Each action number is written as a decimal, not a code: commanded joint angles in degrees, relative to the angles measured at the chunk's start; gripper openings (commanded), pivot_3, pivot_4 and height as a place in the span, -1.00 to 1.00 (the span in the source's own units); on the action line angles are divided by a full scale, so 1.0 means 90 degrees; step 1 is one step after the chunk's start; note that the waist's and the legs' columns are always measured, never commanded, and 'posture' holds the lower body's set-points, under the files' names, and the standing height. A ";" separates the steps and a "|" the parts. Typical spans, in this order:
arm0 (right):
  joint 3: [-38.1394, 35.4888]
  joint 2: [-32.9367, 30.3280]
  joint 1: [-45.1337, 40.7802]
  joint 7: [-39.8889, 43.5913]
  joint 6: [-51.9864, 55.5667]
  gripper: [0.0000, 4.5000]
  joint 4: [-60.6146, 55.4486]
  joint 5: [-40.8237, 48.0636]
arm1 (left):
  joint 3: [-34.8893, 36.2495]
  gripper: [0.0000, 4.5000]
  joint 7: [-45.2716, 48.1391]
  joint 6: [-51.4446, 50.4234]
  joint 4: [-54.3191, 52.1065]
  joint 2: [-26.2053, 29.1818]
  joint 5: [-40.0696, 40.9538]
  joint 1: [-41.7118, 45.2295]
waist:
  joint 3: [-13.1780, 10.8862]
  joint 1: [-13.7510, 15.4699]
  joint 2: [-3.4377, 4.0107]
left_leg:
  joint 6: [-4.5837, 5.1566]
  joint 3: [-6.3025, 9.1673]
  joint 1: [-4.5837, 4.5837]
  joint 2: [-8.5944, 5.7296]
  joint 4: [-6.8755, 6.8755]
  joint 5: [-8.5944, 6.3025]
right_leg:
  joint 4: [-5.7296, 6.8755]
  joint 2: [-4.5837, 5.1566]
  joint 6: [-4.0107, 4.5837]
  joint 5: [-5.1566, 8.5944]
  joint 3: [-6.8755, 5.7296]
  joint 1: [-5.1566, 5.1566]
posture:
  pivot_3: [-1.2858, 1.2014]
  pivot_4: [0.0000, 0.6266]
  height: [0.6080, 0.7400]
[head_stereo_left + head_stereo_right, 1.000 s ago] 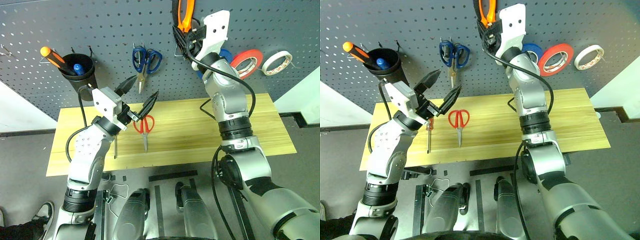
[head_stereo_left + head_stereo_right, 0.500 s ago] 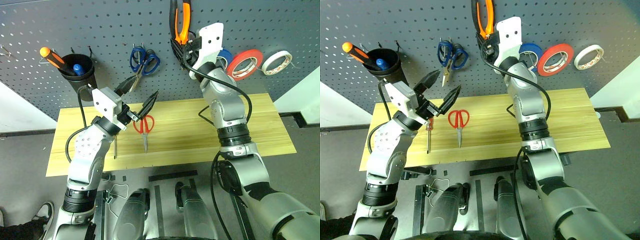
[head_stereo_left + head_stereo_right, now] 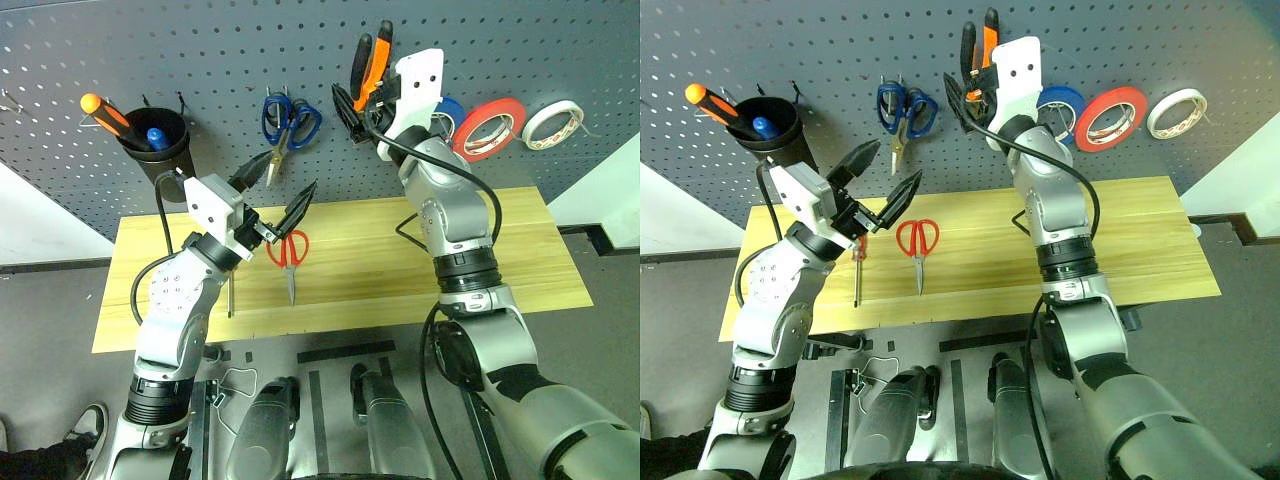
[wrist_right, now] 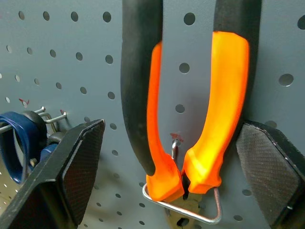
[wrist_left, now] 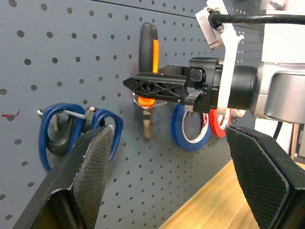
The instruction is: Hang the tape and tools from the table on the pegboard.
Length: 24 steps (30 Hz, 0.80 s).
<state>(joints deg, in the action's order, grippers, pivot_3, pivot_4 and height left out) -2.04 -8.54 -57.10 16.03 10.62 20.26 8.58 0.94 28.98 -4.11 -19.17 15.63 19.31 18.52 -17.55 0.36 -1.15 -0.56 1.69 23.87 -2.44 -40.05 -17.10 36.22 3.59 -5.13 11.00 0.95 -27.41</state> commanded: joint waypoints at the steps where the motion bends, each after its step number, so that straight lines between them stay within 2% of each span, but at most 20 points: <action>1: 0.0021 -0.0018 -0.0142 -0.0001 -0.0065 0.98 -0.0271 -0.0046 | 0.0031 0.76 0.0006 0.0099 -0.0201 0.0041 0.0007 0.0019 | 0.0000 0.0001 0.0000 | 0.0000 0.0000 0.0000 0.0000 0.0000 0.0000 | 0.0000 0.0000 0.0000 0.0000 0.0000 0.0000 | 0.13 -0.16 1.00; 10: -0.0016 -0.0391 0.0282 0.0220 0.0148 0.98 -0.0871 -0.0092 | 0.0019 0.76 0.0037 0.0084 -0.0269 0.0080 -0.0012 -0.0043 | 0.0000 0.0034 0.0000 | 0.0001 0.0001 0.0000 0.0000 0.0000 0.0000 | -0.0001 0.0000 0.0000 0.0000 -0.0001 0.0001 | 0.14 -0.16 1.00; 24: -0.0369 -0.1560 0.1993 0.0496 0.2364 0.98 -0.4183 0.0329 | 0.0041 0.76 0.0100 0.0050 -0.0302 0.0206 0.0040 -0.0344 | 0.0000 0.0029 0.0000 | 0.0018 0.0002 -0.0005 0.0000 -0.0001 -0.0010 | -0.0009 0.0008 0.0000 0.0000 0.0002 0.0009 | 0.11 -0.17 1.00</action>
<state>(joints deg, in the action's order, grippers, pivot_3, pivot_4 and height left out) -3.43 -21.45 -39.64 19.90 29.78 -11.40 9.89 0.94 29.72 -4.18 -19.25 16.97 19.30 16.55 -17.55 0.62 -1.15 -0.34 1.70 23.81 -2.45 -40.06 -17.22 36.14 3.66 -5.13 11.00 0.98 -27.34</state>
